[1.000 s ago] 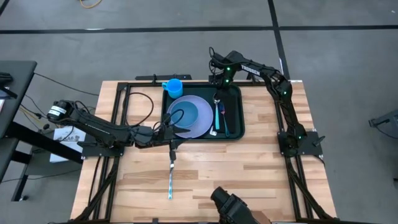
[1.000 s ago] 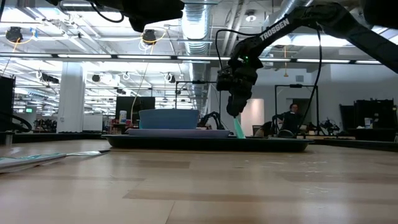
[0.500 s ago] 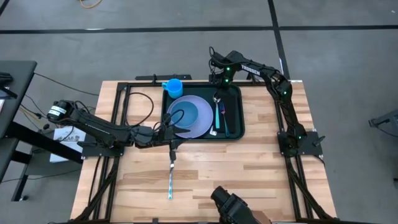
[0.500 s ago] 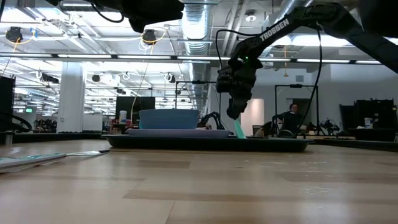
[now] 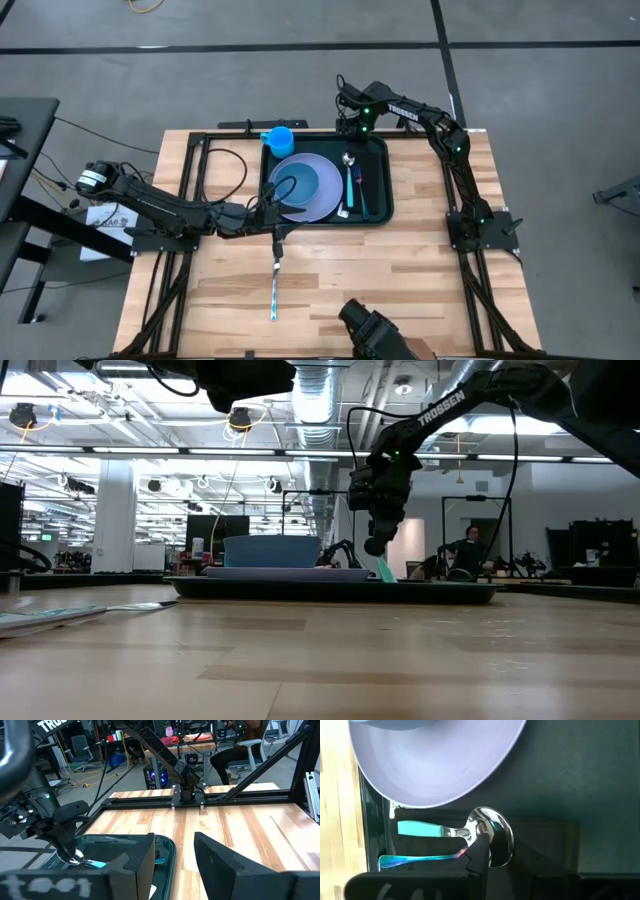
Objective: Set up tray
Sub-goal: Put the blue spoon on top of the black napkin to the left of the blue fork
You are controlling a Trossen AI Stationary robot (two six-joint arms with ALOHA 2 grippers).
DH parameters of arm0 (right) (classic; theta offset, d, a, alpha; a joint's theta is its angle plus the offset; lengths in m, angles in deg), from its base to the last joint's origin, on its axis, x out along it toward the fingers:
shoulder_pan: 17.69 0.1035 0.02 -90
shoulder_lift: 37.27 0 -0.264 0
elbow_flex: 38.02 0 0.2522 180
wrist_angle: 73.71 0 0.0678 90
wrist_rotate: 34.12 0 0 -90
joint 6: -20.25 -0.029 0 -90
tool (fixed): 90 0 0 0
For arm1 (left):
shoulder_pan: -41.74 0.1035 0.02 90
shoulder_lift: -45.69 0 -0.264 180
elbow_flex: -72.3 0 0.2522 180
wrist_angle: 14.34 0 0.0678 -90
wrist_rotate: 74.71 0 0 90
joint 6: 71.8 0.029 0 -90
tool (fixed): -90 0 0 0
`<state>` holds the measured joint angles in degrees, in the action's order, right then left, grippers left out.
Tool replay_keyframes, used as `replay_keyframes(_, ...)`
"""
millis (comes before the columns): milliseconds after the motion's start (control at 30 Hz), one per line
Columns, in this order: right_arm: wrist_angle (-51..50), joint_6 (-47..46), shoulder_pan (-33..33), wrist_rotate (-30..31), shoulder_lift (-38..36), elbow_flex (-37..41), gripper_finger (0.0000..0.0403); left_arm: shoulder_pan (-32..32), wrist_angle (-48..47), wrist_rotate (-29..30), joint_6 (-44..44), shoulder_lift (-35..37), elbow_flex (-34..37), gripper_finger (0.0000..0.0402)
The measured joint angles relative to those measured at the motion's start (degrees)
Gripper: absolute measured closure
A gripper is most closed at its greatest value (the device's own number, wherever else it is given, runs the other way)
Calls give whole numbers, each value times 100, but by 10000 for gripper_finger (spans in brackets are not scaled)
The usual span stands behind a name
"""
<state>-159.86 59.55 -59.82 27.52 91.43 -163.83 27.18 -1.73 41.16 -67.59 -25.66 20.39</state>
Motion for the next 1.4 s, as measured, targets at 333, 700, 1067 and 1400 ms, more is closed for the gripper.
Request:
replay_keyframes(333,104,-139,0,0,-1,0,351,-2,2,0,2,0,0,274)
replay_keyframes(700,103,-385,-77,75,-2,0,351,0,2,1,4,0,0,274)
replay_keyframes(1067,107,-489,-151,149,-2,0,351,0,2,0,4,0,-1,274)
replay_keyframes(1400,112,-543,-153,149,-2,0,351,-1,2,0,4,0,-2,274)
